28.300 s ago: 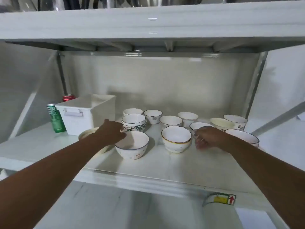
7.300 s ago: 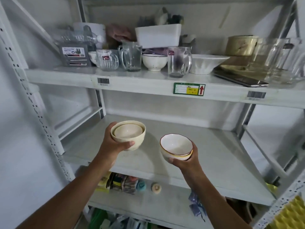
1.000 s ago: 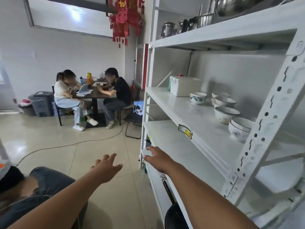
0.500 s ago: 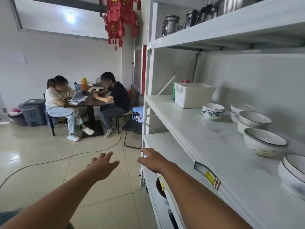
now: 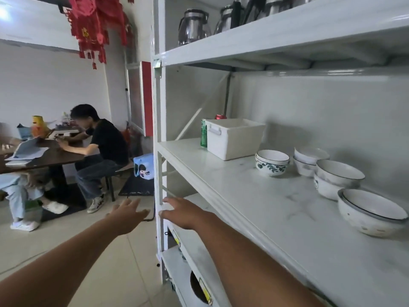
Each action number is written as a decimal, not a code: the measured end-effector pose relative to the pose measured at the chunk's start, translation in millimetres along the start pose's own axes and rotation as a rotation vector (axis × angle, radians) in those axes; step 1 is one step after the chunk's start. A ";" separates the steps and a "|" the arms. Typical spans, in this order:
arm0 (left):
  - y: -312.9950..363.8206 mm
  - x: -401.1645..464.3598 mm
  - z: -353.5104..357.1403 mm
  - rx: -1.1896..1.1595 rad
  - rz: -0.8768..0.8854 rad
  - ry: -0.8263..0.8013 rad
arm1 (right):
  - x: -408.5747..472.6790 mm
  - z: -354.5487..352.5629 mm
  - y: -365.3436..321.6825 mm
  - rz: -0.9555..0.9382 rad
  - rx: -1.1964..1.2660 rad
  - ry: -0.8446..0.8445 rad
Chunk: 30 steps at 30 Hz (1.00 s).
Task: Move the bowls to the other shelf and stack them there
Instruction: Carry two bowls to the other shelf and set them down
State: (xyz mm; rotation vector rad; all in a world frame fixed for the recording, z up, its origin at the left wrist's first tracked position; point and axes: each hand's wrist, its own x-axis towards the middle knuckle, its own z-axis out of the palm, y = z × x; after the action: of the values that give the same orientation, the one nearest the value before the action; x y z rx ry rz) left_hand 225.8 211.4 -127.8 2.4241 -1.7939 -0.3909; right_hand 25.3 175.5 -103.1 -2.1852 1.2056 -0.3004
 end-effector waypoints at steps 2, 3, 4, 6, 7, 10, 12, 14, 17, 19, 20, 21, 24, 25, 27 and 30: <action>3.9 30.1 -15.4 0.025 0.067 0.053 | 23.6 -11.6 -9.7 0.009 -0.021 0.052; 8.0 42.4 -25.8 0.062 0.122 0.096 | 32.5 -19.6 -15.2 0.015 -0.037 0.085; 13.0 57.0 -35.2 0.030 0.138 0.113 | 39.9 -28.8 -19.0 0.022 -0.055 0.118; 30.8 83.4 -53.1 0.011 0.187 0.106 | 47.8 -52.2 -19.4 0.052 -0.062 0.192; 42.4 99.3 -57.9 0.028 0.251 0.112 | 48.3 -64.5 -15.0 0.080 -0.055 0.235; 100.2 129.8 -64.1 -0.099 0.400 0.068 | 37.1 -104.4 17.5 0.230 -0.068 0.374; 149.3 137.7 -58.6 -0.112 0.504 0.065 | 16.9 -130.1 44.4 0.329 -0.091 0.496; 198.8 135.5 -51.0 -0.159 0.569 0.030 | -12.3 -153.8 65.6 0.402 -0.121 0.624; 262.9 128.0 -37.6 -0.267 0.667 -0.015 | -68.8 -186.1 88.7 0.542 -0.203 0.805; 296.5 125.8 -30.4 -0.340 0.712 -0.037 | -110.3 -202.0 102.2 0.636 -0.255 0.937; 309.5 124.4 -27.0 -0.391 0.709 -0.054 | -130.2 -206.6 109.6 0.684 -0.272 0.994; 319.1 123.3 -24.2 -0.438 0.700 -0.066 | -148.9 -208.7 117.0 0.738 -0.279 1.038; 336.5 124.0 -14.1 -0.566 0.714 -0.087 | -192.1 -204.4 136.6 0.900 -0.235 1.150; 339.7 125.0 -14.0 -0.613 0.729 -0.104 | -202.1 -201.7 141.8 0.951 -0.232 1.190; 344.9 131.6 -13.3 -0.699 0.732 -0.134 | -214.7 -196.2 151.4 1.046 -0.188 1.243; 356.6 144.4 -6.6 -0.779 0.758 -0.172 | -223.6 -187.5 164.4 1.079 -0.012 1.264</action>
State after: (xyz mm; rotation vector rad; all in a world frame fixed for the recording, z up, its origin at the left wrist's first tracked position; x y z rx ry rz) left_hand -63.0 -33.6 -59.9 1.1408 -1.9445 -0.9764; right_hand -300.0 218.9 -36.2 -0.8677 2.7550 -1.2253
